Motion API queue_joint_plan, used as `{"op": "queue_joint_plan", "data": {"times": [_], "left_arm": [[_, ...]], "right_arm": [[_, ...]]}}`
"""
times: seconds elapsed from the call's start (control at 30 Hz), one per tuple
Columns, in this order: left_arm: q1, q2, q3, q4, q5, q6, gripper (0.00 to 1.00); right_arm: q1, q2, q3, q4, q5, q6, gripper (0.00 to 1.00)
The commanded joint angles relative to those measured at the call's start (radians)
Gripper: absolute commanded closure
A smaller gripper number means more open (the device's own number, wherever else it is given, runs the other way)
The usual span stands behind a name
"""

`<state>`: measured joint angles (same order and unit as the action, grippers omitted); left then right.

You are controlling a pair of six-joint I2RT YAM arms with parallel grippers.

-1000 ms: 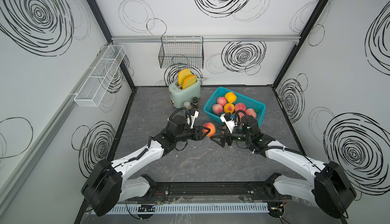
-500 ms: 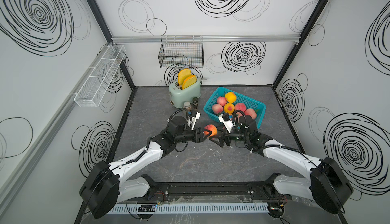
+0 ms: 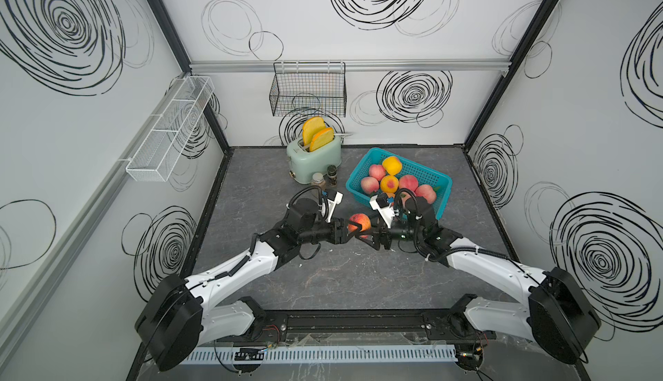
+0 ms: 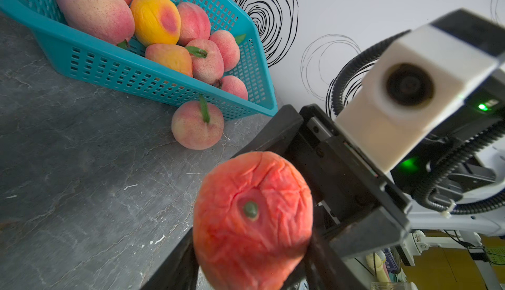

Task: Put the peaches into the basket
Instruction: Pick up the peach from the center of the board.

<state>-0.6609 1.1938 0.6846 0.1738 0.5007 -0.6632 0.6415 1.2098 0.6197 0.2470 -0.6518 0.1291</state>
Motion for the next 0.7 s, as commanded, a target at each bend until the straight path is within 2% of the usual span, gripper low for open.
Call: {"op": "queue_joint_plan", "data": {"times": [0.0,0.2,0.43,0.67], "left_arm": [[-0.011,0.0,0.006,0.027,0.013,-0.009,0.4],[-0.011,0.003,0.007,0.028,0.015,-0.009,0.39],[0.009,-0.021,0.006,0.009,0.001,-0.004,0.2],[0.051,-0.071,-0.002,-0.048,-0.05,0.024,0.18]], "right_arm": [[0.006,-0.026,0.008,0.039,0.001,-0.011,0.35],[0.006,-0.024,-0.001,0.046,0.013,-0.01,0.4],[-0.003,-0.023,0.001,0.031,0.052,-0.01,0.41],[-0.1,-0.006,0.042,-0.077,0.114,-0.007,0.41]]}}
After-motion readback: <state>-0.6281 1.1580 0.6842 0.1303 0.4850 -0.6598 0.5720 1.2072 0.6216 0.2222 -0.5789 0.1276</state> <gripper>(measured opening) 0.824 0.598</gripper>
